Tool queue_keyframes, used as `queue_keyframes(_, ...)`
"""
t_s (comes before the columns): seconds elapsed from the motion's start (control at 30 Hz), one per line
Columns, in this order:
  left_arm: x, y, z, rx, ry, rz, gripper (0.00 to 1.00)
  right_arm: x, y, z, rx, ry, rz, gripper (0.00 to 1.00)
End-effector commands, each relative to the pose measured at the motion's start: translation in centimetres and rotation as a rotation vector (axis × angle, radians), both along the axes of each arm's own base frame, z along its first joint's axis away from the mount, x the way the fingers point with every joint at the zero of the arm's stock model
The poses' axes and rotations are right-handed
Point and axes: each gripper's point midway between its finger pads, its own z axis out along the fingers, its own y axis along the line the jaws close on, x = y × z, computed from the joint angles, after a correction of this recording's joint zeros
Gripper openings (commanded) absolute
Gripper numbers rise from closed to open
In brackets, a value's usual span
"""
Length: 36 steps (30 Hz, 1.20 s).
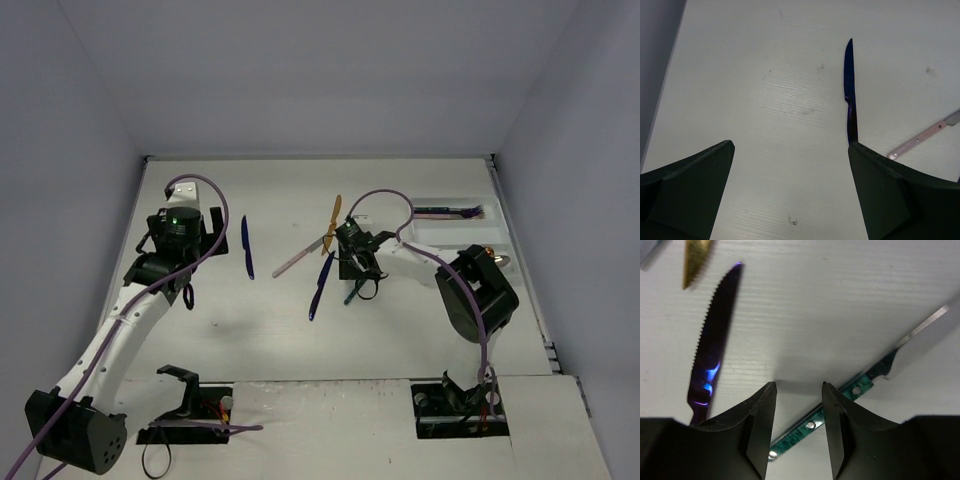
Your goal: Sort the eating utensils into containers
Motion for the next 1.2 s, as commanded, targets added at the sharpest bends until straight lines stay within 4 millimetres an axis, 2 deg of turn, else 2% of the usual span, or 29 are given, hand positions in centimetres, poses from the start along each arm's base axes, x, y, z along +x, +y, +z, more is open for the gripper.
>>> queue_keyframes(0.0, 0.9, -0.1, 1.5, -0.026, -0.056, 0.009, 0.97, -0.1, -3.3, 3.6, -0.098, -0.087, -0.131, 0.41)
queue_keyframes(0.07, 0.9, -0.1, 1.5, -0.025, -0.056, 0.009, 0.97, -0.3, -3.9, 4.6, -0.083, -0.112, -0.192, 0.42)
queue_keyframes(0.2, 0.9, -0.2, 1.5, -0.027, -0.056, 0.007, 0.97, -0.3, -4.3, 4.9, -0.050, -0.126, -0.266, 0.46)
queue_keyframes(0.3, 0.8, -0.1, 1.5, -0.028, -0.058, 0.009, 0.97, -0.1, -4.1, 4.1, -0.061, -0.105, -0.266, 0.47)
queue_keyframes(0.5, 0.7, 0.0, 1.7, -0.026, -0.063, 0.011, 0.97, -0.7, -4.6, 1.3, -0.109, -0.025, -0.241, 0.44)
queue_keyframes(0.77, 0.8, 0.0, 1.8, -0.027, -0.067, 0.010, 0.97, -1.8, -5.3, -0.6, -0.126, 0.047, -0.205, 0.37)
queue_keyframes(0.87, 0.7, 0.0, 1.8, -0.026, -0.065, 0.010, 0.97, -2.1, -5.0, -1.7, -0.130, 0.084, -0.180, 0.28)
queue_keyframes(1.03, 0.8, 0.0, 1.8, -0.024, -0.065, 0.010, 0.97, -1.7, -3.6, -2.3, -0.099, 0.111, -0.131, 0.01)
queue_keyframes(1.1, 0.7, 0.0, 1.8, -0.024, -0.065, 0.010, 0.97, -1.1, -3.2, -2.0, -0.091, 0.096, -0.125, 0.00)
queue_keyframes(1.17, 0.8, 0.0, 1.8, -0.024, -0.065, 0.010, 0.97, 0.5, -2.3, -0.1, -0.083, 0.022, -0.123, 0.00)
